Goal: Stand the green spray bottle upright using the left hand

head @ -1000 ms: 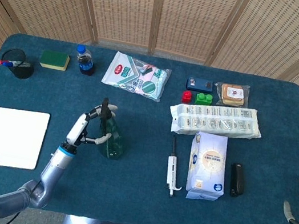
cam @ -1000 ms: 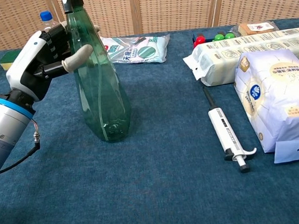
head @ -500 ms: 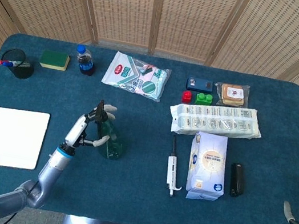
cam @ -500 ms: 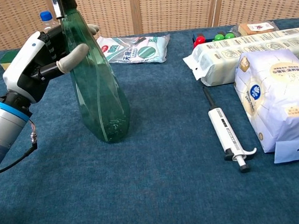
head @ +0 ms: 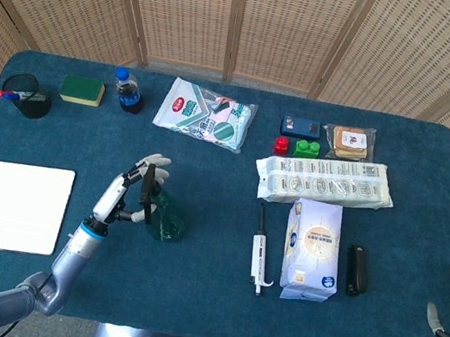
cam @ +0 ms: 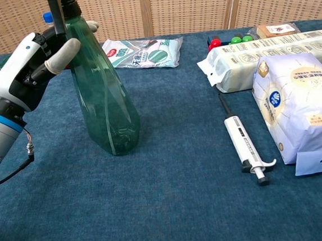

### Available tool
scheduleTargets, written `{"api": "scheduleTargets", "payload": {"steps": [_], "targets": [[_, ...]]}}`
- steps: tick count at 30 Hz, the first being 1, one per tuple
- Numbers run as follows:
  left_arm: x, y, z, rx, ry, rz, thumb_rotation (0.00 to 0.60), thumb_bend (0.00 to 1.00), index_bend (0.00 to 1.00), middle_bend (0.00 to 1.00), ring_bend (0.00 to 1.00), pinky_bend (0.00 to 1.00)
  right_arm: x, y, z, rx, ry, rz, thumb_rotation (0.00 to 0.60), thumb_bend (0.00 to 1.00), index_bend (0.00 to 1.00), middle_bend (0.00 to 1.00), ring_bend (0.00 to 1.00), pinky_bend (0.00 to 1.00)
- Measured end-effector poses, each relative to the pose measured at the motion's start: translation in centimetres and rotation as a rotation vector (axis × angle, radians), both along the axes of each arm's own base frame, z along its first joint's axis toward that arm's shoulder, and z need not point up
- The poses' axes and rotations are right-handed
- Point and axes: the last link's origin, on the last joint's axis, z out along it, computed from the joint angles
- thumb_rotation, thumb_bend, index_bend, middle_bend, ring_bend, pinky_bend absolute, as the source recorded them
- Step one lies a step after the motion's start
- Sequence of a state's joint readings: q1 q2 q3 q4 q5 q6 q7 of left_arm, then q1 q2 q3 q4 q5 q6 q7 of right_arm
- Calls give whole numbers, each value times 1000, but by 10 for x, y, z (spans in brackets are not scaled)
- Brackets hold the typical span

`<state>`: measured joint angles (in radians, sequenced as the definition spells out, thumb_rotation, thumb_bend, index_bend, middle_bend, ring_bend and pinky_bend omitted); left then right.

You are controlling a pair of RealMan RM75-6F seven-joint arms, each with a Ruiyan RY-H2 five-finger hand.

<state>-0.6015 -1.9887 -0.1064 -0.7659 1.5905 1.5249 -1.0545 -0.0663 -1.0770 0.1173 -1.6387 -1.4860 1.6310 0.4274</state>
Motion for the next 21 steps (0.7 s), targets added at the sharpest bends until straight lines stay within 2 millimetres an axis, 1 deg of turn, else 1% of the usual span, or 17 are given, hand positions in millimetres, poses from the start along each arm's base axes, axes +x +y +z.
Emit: {"api": "scheduleTargets", "payload": {"steps": [5, 7, 11, 15, 21], "targets": [[-2, -2, 4, -7, 2, -9, 279, 304, 207, 134, 73, 297, 0, 0, 0, 0, -1, 0, 600, 378, 242, 288, 112, 170], [-3, -3, 7, -11, 7, -16, 261, 302, 179, 111, 50, 271, 1, 0, -1, 2, -1, 1, 600, 378, 241, 288, 112, 170], [-6, -6, 14, -20, 21, -26, 224, 302, 152, 84, 20, 238, 1, -2, -1, 3, -2, 4, 600, 378, 242, 288, 112, 170], [-11, -9, 23, -26, 34, -24, 216, 302, 142, 78, 10, 206, 2, -2, -1, 5, 1, 6, 600, 378, 242, 288, 112, 170], [-24, -14, 36, -25, 51, 2, 205, 301, 141, 77, 11, 227, 3, -3, -1, 8, 3, 7, 600, 377, 242, 288, 112, 170]]}}
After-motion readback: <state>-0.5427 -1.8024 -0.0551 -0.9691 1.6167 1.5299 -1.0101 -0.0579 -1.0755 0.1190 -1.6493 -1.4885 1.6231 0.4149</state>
